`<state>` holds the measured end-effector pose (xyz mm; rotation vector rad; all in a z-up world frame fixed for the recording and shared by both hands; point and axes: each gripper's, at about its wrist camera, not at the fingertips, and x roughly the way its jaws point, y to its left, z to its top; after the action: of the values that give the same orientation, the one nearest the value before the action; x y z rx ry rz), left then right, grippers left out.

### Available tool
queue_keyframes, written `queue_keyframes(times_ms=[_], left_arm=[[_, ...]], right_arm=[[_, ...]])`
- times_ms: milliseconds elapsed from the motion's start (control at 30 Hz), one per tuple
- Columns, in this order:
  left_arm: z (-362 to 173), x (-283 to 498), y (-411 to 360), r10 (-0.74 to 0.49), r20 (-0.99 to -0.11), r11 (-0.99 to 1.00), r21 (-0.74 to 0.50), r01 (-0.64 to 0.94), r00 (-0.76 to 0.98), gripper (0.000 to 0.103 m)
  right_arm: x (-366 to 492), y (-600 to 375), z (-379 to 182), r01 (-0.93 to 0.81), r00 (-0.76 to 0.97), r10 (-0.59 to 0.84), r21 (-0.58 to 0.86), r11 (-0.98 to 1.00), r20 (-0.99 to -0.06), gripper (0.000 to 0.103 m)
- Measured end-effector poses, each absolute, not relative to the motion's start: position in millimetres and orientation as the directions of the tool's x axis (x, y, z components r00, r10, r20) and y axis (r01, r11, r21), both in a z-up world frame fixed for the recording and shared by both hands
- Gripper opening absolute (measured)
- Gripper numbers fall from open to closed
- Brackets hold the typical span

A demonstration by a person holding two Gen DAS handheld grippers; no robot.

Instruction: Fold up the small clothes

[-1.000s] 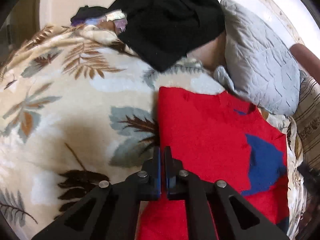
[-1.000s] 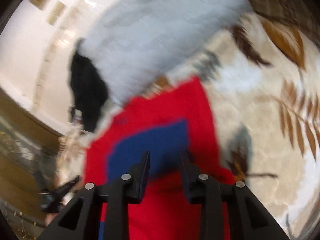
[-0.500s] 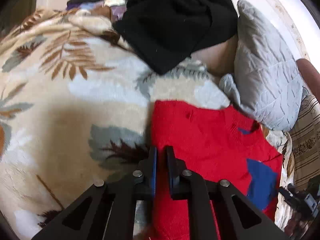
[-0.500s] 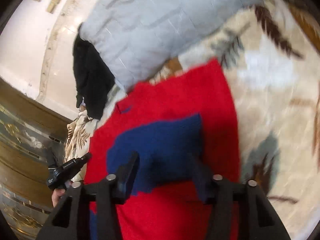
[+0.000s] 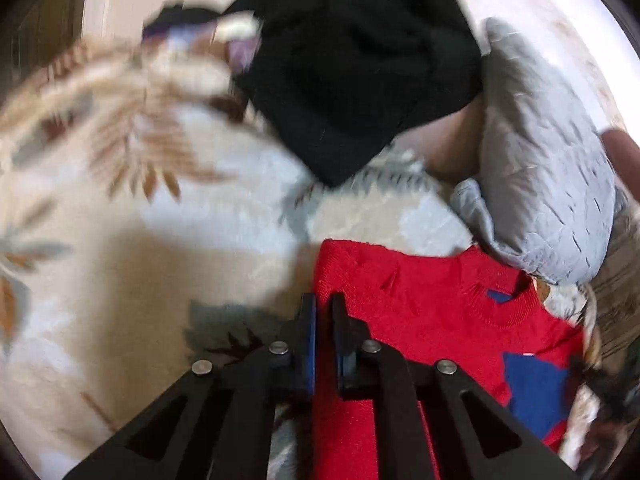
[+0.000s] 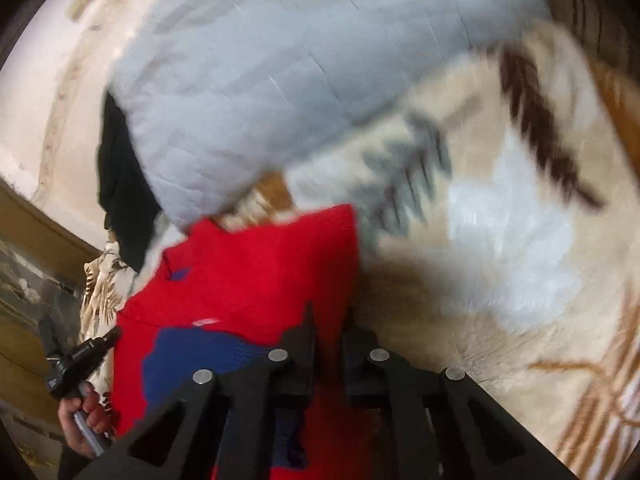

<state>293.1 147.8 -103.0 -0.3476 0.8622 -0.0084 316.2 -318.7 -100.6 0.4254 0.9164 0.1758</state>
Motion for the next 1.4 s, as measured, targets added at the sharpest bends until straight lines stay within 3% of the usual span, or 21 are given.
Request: queue_keyframes(times_ms=[67, 100, 167, 200, 233, 300, 400, 500, 767, 967, 1067, 1100, 1133, 1367, 1400], left_arm=[[-126.7, 302.5, 146.7, -0.132, -0.795, 0.951, -0.27, -0.15, 0.592, 0.008], [-127.0, 300.6, 148.9, -0.136, -0.781, 0.947, -0.284, -0.152, 0.61, 0.009], [-115.1, 297.8, 148.3, -0.132, -0.777, 0.95, -0.276, -0.146, 0.615, 0.012], [-109.9, 295.3, 148.9, -0.131, -0.774, 0.951, -0.274, -0.141, 0.619, 0.012], [-102.8, 289.9, 150.3, -0.137, -0.769, 0.951, -0.278, -0.135, 0.624, 0.014], [-89.8, 271.3, 153.0, -0.169, -0.75, 0.947, -0.304, -0.106, 0.639, 0.024], [-79.3, 229.2, 155.3, -0.195, -0.737, 0.948, -0.31, -0.067, 0.648, 0.064], [-77.2, 177.4, 156.4, -0.207, -0.739, 0.953, -0.302, -0.041, 0.642, 0.064], [-91.4, 19.8, 168.3, -0.312, -0.757, 0.908, -0.416, -0.054, 0.575, 0.064], [-110.4, -28.7, 159.8, -0.342, -0.779, 0.887, -0.452, -0.093, 0.525, 0.064], [-114.6, -40.1, 153.0, -0.355, -0.787, 0.886, -0.455, -0.086, 0.504, 0.064], [-112.6, -45.2, 149.3, -0.36, -0.782, 0.886, -0.457, -0.075, 0.509, 0.064], [-111.9, -48.3, 147.7, -0.364, -0.778, 0.887, -0.457, -0.064, 0.512, 0.065], [-117.3, -55.6, 138.8, -0.299, -0.813, 0.916, -0.392, -0.091, 0.5, 0.064], [-116.3, -58.7, 139.5, -0.293, -0.809, 0.916, -0.391, -0.094, 0.51, 0.065]], right_arm=[[327.0, -333.6, -136.9, 0.112, 0.53, 0.352, 0.475, 0.873, -0.771, 0.011], [325.3, -340.4, -139.0, 0.116, 0.553, 0.377, 0.517, 0.848, -0.743, 0.013], [317.4, -346.1, -129.2, 0.109, 0.587, 0.383, 0.538, 0.836, -0.713, 0.03], [314.5, -346.8, -125.7, 0.105, 0.589, 0.376, 0.529, 0.842, -0.716, 0.055], [308.9, -348.3, -121.2, 0.093, 0.598, 0.379, 0.53, 0.843, -0.707, 0.071], [287.3, -351.6, -112.2, 0.073, 0.614, 0.392, 0.543, 0.836, -0.685, 0.071], [249.1, -352.8, -110.3, 0.069, 0.602, 0.425, 0.575, 0.815, -0.676, 0.071], [195.5, -354.4, -110.7, 0.068, 0.563, 0.469, 0.603, 0.795, -0.681, 0.071], [45.5, -346.5, -122.5, 0.099, 0.474, 0.56, 0.674, 0.732, -0.679, 0.071], [-5.7, -327.3, -143.0, 0.099, 0.427, 0.583, 0.677, 0.73, -0.691, 0.069], [-13.4, -322.7, -142.2, 0.086, 0.416, 0.593, 0.679, 0.729, -0.689, 0.056], [-14.4, -320.9, -140.0, 0.068, 0.415, 0.596, 0.677, 0.733, -0.687, 0.043], [-18.3, -321.1, -138.5, 0.053, 0.416, 0.589, 0.665, 0.745, -0.693, 0.038], [-26.6, -330.9, -147.6, 0.113, 0.412, 0.574, 0.665, 0.739, -0.708, 0.042], [-28.9, -330.5, -146.9, 0.104, 0.416, 0.574, 0.664, 0.741, -0.705, 0.059]])
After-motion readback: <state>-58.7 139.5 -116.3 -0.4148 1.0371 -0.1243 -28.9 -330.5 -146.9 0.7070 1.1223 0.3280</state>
